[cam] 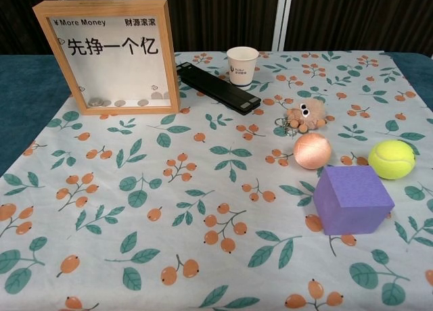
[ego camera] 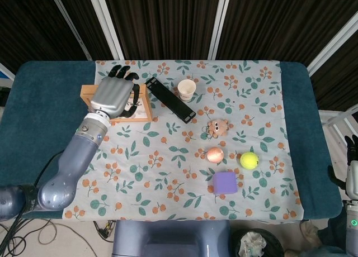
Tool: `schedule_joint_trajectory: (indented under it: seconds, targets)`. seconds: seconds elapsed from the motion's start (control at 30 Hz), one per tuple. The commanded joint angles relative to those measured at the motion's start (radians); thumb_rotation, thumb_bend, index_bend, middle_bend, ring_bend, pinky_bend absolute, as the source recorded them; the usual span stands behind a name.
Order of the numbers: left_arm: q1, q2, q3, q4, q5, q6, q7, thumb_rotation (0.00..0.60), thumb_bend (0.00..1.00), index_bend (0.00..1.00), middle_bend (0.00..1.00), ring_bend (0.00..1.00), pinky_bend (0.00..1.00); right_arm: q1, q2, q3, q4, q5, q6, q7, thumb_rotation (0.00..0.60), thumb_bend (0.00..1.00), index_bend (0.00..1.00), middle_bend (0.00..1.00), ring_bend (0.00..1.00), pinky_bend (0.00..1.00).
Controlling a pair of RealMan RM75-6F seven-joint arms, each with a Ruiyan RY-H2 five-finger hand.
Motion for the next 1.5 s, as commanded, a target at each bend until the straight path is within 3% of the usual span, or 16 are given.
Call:
schedule_joint_trajectory:
  seconds: [0.03,0.4,0.63,1.07,1.5]
  targets:
    - [-0.047,0.023,0.022,0.092,-0.051,-0.022,0.025,0.600,0.51,0.75,0.19,0.00,0.00,0.001,-0.003,0.001,0.004,0.002,0.001,-0.004,0.600,0.39,0.00,0.00,0.00,0.00]
    - [-0.061,-0.081,0.143,0.289,0.004,-0.052,0.038,0.600,0.53,0.75,0.19,0.00,0.00,0.003,-0.012,0.005,0.022,0.010,0.001,-0.013,0.600,0.39,0.00,0.00,0.00,0.00]
    - [-0.061,-0.146,0.185,0.386,0.064,-0.081,0.006,0.600,0.53,0.75,0.19,0.00,0.00,0.005,-0.019,0.006,0.032,0.015,-0.002,-0.020,0.600,0.39,0.00,0.00,0.00,0.00]
    - [-0.065,-0.215,0.236,0.504,0.125,-0.123,-0.052,0.600,0.54,0.73,0.19,0.00,0.00,0.008,-0.025,0.009,0.041,0.023,-0.009,-0.025,0.600,0.39,0.00,0.00,0.00,0.00]
    - [-0.065,-0.232,0.270,0.541,0.136,-0.151,-0.078,0.600,0.55,0.73,0.19,0.00,0.00,0.009,-0.029,0.010,0.046,0.024,-0.010,-0.027,0.600,0.39,0.00,0.00,0.00,0.00]
